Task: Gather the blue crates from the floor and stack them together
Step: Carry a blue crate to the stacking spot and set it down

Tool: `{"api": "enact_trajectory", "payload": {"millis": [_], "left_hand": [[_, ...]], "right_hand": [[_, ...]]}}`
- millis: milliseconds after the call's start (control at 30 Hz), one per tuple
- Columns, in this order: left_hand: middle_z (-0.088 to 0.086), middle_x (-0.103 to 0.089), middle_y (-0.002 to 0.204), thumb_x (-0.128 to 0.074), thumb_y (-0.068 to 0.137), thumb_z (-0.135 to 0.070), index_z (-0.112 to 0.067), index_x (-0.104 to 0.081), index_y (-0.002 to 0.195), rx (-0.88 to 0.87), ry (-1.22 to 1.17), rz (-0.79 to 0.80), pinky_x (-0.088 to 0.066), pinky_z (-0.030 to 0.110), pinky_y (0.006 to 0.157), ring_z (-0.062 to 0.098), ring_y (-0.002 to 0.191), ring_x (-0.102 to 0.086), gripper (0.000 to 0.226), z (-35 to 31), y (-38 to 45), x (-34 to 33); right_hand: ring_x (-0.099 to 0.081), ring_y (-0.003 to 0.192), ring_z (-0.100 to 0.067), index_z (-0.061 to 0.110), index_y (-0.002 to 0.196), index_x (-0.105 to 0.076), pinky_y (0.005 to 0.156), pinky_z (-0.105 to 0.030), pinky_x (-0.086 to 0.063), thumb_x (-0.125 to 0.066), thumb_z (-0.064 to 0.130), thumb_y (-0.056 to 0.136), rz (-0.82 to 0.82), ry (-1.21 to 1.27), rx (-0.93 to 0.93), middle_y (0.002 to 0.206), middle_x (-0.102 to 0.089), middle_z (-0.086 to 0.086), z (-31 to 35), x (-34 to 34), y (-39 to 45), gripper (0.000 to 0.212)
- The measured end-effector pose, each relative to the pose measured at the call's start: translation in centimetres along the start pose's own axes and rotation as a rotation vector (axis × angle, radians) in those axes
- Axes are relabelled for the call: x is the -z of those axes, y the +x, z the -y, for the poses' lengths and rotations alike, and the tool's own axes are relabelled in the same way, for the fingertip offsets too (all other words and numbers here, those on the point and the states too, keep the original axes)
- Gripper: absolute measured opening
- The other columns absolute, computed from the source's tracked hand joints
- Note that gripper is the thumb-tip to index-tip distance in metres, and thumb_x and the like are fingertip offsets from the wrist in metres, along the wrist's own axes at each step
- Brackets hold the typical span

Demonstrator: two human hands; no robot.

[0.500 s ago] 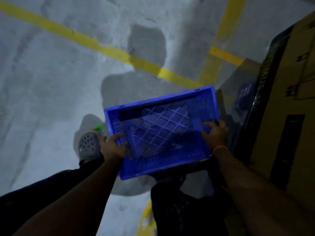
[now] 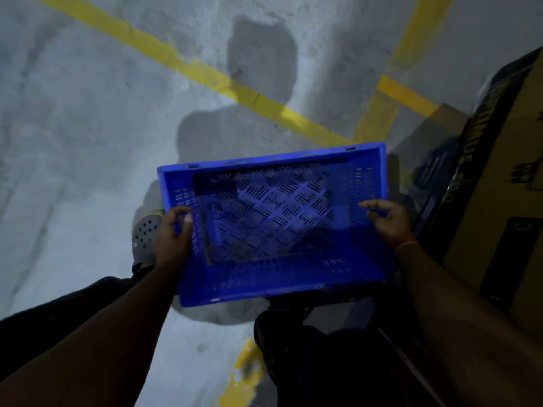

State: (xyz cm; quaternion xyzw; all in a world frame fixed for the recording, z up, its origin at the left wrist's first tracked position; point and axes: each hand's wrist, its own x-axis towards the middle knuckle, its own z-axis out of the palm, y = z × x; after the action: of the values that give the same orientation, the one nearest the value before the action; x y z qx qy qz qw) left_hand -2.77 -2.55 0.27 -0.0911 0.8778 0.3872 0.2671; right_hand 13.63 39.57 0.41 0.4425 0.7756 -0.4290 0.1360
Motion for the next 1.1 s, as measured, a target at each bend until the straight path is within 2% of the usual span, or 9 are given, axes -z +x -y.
{"api": "enact_trajectory", "payload": {"millis": [100, 167, 300, 400, 467, 567, 667, 800, 1100], "left_hand": [[0.002, -0.062, 0.112, -0.051, 0.100, -0.026, -0.023, -0.056, 0.120, -0.079, 0.055, -0.111, -0.040, 0.027, 0.083, 0.014, 0.095, -0.054, 0.021, -3.9, -1.5, 4.5], [-0.005, -0.063, 0.115, -0.050, 0.098, -0.031, -0.034, -0.053, 0.120, -0.090, 0.059, -0.124, -0.042, 0.030, 0.082, 0.018, 0.094, -0.058, 0.022, -6.1, -2.5, 8.3], [-0.005, -0.063, 0.126, -0.054, 0.098, -0.027, -0.037, -0.053, 0.125, -0.152, 0.076, -0.100, -0.042, 0.029, 0.085, 0.023, 0.102, -0.061, 0.029, -10.4, -5.5, 17.4], [-0.005, -0.062, 0.130, -0.057, 0.096, -0.023, -0.030, -0.055, 0.128, -0.182, 0.028, -0.138, -0.042, 0.027, 0.091, 0.012, 0.111, -0.058, 0.033, -12.6, -8.8, 25.1], [-0.010, -0.064, 0.126, -0.057, 0.095, -0.022, -0.030, -0.056, 0.127, -0.192, -0.023, -0.186, -0.045, 0.027, 0.097, 0.009, 0.112, -0.060, 0.032, -13.3, -11.0, 30.7], [-0.031, -0.064, 0.099, -0.058, 0.095, -0.017, -0.028, -0.058, 0.122, -0.142, -0.150, -0.275, -0.045, 0.010, 0.083, -0.017, 0.082, -0.058, 0.029, -12.5, -14.1, 39.2], [-0.021, -0.067, 0.100, -0.055, 0.092, -0.019, -0.031, -0.058, 0.121, -0.091, -0.240, -0.352, -0.047, 0.017, 0.083, -0.013, 0.080, -0.058, 0.032, -9.6, -16.0, 47.3], [-0.002, -0.066, 0.091, -0.058, 0.088, -0.006, -0.033, -0.058, 0.118, 0.017, -0.292, -0.459, -0.047, 0.031, 0.073, 0.012, 0.068, -0.054, 0.041, -3.0, -17.9, 57.0], [0.007, -0.070, 0.092, -0.058, 0.089, -0.009, -0.037, -0.060, 0.108, 0.346, -0.485, -0.891, -0.050, 0.035, 0.064, 0.018, 0.062, -0.054, 0.034, 12.2, -29.8, 70.5]], "right_hand": [[-0.057, 0.074, 0.021, 0.002, 0.106, -0.070, 0.076, 0.002, -0.040, -0.055, -0.017, 0.083, 0.038, 0.001, 0.043, 0.088, -0.070, 0.002, 3.7, 1.8, -2.6, 0.033], [-0.057, 0.064, 0.017, 0.003, 0.104, -0.070, 0.066, 0.001, -0.041, -0.055, -0.017, 0.082, 0.053, -0.019, 0.081, 0.073, -0.068, 0.022, 7.4, 3.4, -5.0, 0.033], [-0.052, 0.050, 0.005, 0.013, 0.093, -0.073, 0.049, -0.004, -0.037, -0.055, -0.017, 0.083, 0.155, -0.095, 0.131, 0.079, -0.065, -0.007, 16.2, 7.1, -10.4, 0.037], [-0.060, 0.083, -0.010, 0.043, 0.083, -0.073, 0.074, -0.017, -0.049, -0.060, -0.010, 0.083, 0.178, -0.174, 0.211, 0.085, -0.070, 0.013, 22.5, 9.7, -13.9, 0.054], [-0.061, 0.085, -0.004, 0.054, 0.089, -0.069, 0.081, -0.021, -0.048, -0.064, -0.004, 0.082, 0.178, -0.243, 0.287, 0.086, -0.071, 0.014, 28.7, 10.3, -16.9, 0.059], [-0.057, 0.075, 0.016, 0.033, 0.092, -0.074, 0.074, -0.003, -0.042, -0.065, -0.010, 0.079, 0.209, -0.300, 0.403, 0.087, -0.070, 0.000, 39.9, 9.1, -21.9, 0.046], [-0.059, 0.072, 0.010, 0.030, 0.082, -0.073, 0.069, 0.003, -0.039, -0.060, -0.017, 0.080, 0.278, -0.353, 0.508, 0.085, -0.074, 0.010, 50.0, 4.6, -25.5, 0.049], [-0.061, 0.085, -0.021, 0.014, 0.094, -0.074, 0.072, -0.018, -0.039, -0.063, -0.005, 0.082, 0.313, -0.502, 0.591, 0.088, -0.068, -0.009, 62.0, -4.8, -30.3, 0.025], [-0.065, 0.080, -0.026, 0.024, 0.094, -0.076, 0.069, -0.031, -0.043, -0.069, 0.007, 0.079, 0.548, -0.873, 1.084, 0.084, -0.072, -0.008, 82.9, -30.3, -42.2, 0.023]]}}
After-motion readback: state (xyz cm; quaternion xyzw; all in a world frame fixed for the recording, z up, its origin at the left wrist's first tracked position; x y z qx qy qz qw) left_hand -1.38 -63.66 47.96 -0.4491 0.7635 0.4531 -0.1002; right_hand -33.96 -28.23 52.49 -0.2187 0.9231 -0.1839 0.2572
